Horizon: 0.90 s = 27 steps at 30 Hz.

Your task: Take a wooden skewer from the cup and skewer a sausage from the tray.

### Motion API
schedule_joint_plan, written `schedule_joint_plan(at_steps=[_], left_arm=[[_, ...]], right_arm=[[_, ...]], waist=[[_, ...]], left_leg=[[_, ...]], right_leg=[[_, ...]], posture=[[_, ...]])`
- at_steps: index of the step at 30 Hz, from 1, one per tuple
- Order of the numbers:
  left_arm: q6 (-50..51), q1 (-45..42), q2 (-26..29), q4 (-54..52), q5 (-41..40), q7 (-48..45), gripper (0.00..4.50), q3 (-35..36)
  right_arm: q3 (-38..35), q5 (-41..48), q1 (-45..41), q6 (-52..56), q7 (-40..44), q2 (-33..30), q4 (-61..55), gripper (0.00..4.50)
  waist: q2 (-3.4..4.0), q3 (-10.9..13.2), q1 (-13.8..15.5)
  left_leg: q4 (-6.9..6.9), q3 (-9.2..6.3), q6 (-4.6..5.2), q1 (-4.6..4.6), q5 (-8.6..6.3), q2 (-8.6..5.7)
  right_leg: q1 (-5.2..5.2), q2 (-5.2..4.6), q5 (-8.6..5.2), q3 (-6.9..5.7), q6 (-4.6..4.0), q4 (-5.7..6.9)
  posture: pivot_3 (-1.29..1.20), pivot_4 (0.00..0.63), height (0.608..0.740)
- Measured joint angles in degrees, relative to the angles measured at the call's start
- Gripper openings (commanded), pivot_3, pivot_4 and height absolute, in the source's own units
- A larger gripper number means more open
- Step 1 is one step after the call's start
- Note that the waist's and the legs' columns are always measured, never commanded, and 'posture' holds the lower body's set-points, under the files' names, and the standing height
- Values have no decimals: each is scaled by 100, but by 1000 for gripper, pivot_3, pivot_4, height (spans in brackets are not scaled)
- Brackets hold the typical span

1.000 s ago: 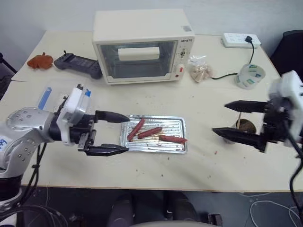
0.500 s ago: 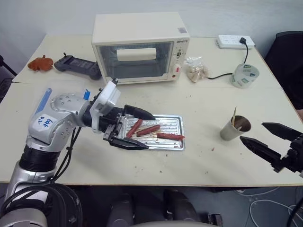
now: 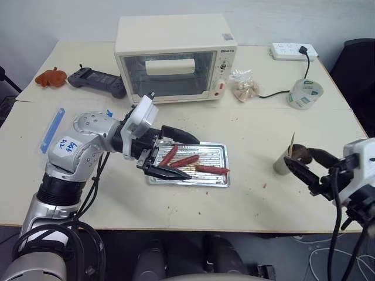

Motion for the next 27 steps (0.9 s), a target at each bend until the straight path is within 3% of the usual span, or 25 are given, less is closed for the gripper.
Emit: schedule_joint_plan(at_steps=[15, 18, 22, 27], left_arm=[[-33, -108, -81, 49, 68, -6, 4500, 1], [-87, -109, -103, 51, 91, -21, 4500, 1], [-145, -112, -105, 77, 159, -65, 4500, 1], [-210, -205, -139, 171, 192, -80, 4500, 1]], right_arm=[[501, -890, 230, -703, 111, 148, 498, 3001], [536, -947, 123, -750, 112, 167, 587, 2446], [644, -1002, 97, -761, 109, 207, 641, 1161], [693, -1066, 75, -765, 85, 209, 642, 1161]], waist=[[0, 0, -4], [0, 0, 3], [0, 0, 5], [0, 0, 3]], left_leg=[[1, 6, 0, 1, 0, 0], [1, 7, 0, 0, 0, 0], [1, 8, 0, -1, 0, 0], [1, 9, 0, 0, 0, 0]], right_leg=[[0, 2, 0, 0, 1, 2], [0, 2, 0, -1, 1, 3], [0, 2, 0, -2, 0, 3], [0, 2, 0, -2, 1, 4]], posture=[[0, 150, 740], [0, 150, 740], [0, 150, 740], [0, 150, 740]])
